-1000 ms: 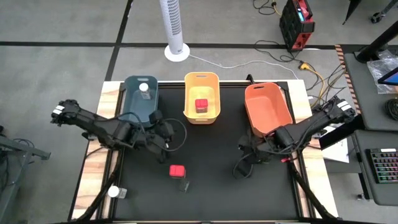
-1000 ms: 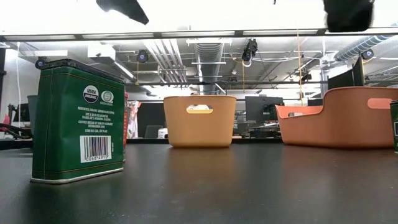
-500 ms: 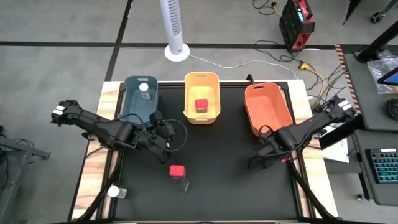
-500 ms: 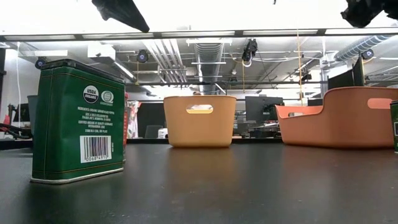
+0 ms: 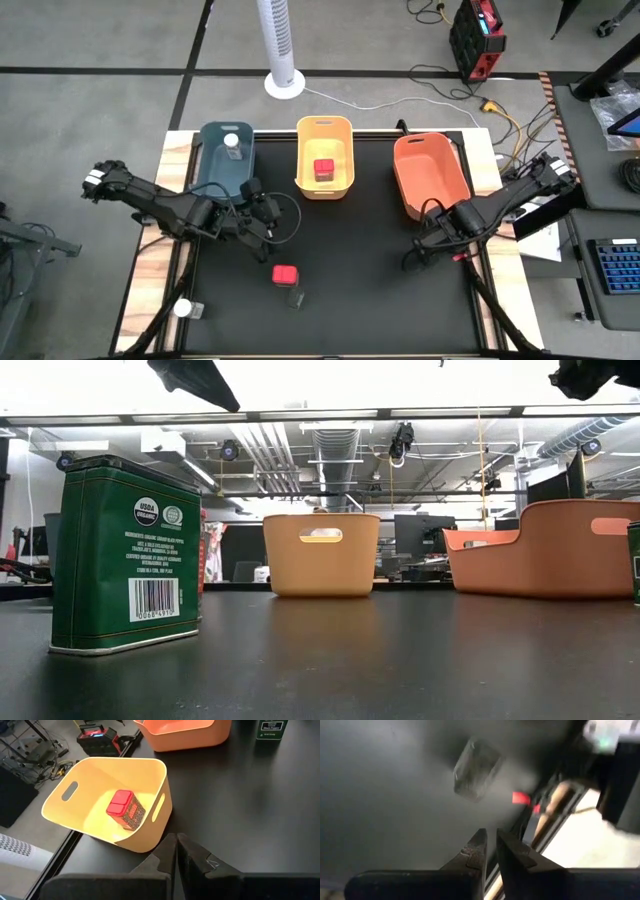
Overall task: Sort spices by type
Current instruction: Put the top black seasoning can into the orange bin
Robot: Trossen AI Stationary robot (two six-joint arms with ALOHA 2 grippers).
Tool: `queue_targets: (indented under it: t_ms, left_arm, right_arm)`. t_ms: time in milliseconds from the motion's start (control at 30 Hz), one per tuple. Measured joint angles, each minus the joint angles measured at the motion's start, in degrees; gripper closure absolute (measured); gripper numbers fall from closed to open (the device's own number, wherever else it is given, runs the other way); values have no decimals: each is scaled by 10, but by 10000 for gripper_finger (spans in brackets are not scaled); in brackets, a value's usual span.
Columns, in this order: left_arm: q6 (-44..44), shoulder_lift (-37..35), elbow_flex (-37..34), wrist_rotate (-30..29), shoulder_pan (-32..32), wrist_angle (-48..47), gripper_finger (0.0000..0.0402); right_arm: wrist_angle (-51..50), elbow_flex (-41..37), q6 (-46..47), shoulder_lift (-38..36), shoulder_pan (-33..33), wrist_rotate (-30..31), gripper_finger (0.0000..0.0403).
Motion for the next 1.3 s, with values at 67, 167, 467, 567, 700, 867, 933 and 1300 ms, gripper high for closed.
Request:
queue_targets:
  t_ms: [67, 167, 467, 567, 700, 867, 933, 1300]
  left_arm:
    - [0, 0, 0, 0, 0, 0, 401]
    - [4, 0, 0, -9, 0, 0, 401]
    - [14, 0, 0, -26, 0, 0, 401]
    - [14, 0, 0, -43, 0, 0, 401]
    - [12, 0, 0, -64, 0, 0, 401]
    - [9, 0, -6, -76, 0, 0, 402]
    - [9, 0, -9, -81, 0, 1, 402]
    - [-1, 0, -20, -115, 0, 2, 402]
  right_arm:
    - [1, 0, -48, 0, -1, 32, 369]
    - [3, 0, -154, 0, -1, 62, 369]
    - [2, -2, -74, 3, -6, 125, 365]
    - [3, -2, -69, 3, -11, 109, 344]
    - [4, -2, -41, 2, -15, 98, 284]
    - [4, -4, -22, 2, -15, 74, 193]
    - [4, -10, -10, 2, -16, 73, 160]
    - [61, -87, 38, -26, -16, 70, 107]
